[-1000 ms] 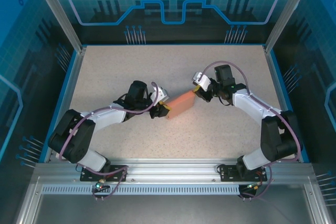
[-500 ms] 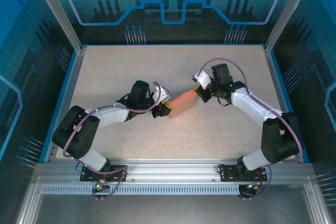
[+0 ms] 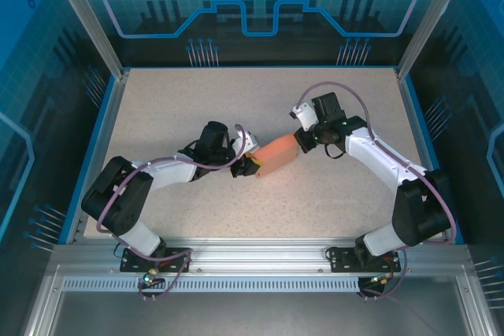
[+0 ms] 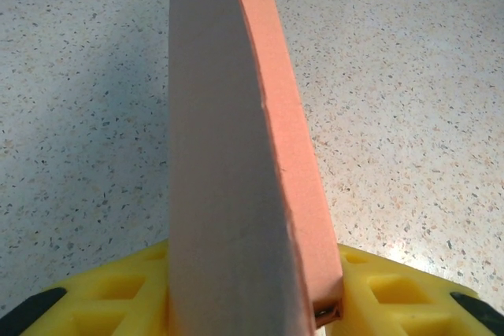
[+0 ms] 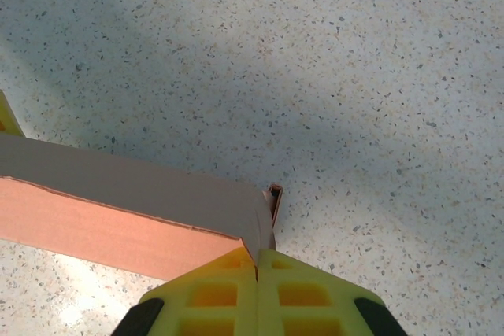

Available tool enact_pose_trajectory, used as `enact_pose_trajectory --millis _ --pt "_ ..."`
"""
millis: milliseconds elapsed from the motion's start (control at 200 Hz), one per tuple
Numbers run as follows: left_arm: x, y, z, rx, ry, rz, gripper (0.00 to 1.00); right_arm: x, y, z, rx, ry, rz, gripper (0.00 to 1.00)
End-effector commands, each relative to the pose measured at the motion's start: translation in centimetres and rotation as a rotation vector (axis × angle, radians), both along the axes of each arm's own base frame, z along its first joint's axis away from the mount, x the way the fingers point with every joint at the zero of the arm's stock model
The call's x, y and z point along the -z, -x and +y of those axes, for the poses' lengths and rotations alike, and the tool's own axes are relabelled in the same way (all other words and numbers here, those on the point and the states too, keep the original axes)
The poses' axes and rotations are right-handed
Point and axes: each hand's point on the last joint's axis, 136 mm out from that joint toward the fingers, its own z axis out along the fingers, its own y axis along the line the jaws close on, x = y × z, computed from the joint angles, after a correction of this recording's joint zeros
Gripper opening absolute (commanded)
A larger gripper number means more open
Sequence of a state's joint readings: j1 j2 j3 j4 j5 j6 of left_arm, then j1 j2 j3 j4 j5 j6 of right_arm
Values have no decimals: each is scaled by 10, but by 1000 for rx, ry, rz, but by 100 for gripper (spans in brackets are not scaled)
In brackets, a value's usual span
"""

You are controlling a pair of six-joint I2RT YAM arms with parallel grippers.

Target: Fold the paper box

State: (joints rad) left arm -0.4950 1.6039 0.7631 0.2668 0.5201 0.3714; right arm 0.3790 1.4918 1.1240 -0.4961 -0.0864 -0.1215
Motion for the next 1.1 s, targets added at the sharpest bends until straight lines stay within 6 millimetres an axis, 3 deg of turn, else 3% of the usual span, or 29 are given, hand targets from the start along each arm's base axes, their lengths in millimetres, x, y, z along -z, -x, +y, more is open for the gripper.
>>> enact_pose_trajectory --millis 0,480,1096 --pt "10 -9 5 -44 -51 7 44 -7 7 8 15 -14 66 5" --pt "16 -10 5 -43 -83 18 43 -2 9 4 49 30 160 5" --pt "18 -11 5 -48 -87 23 43 23 14 -5 95 43 142 3"
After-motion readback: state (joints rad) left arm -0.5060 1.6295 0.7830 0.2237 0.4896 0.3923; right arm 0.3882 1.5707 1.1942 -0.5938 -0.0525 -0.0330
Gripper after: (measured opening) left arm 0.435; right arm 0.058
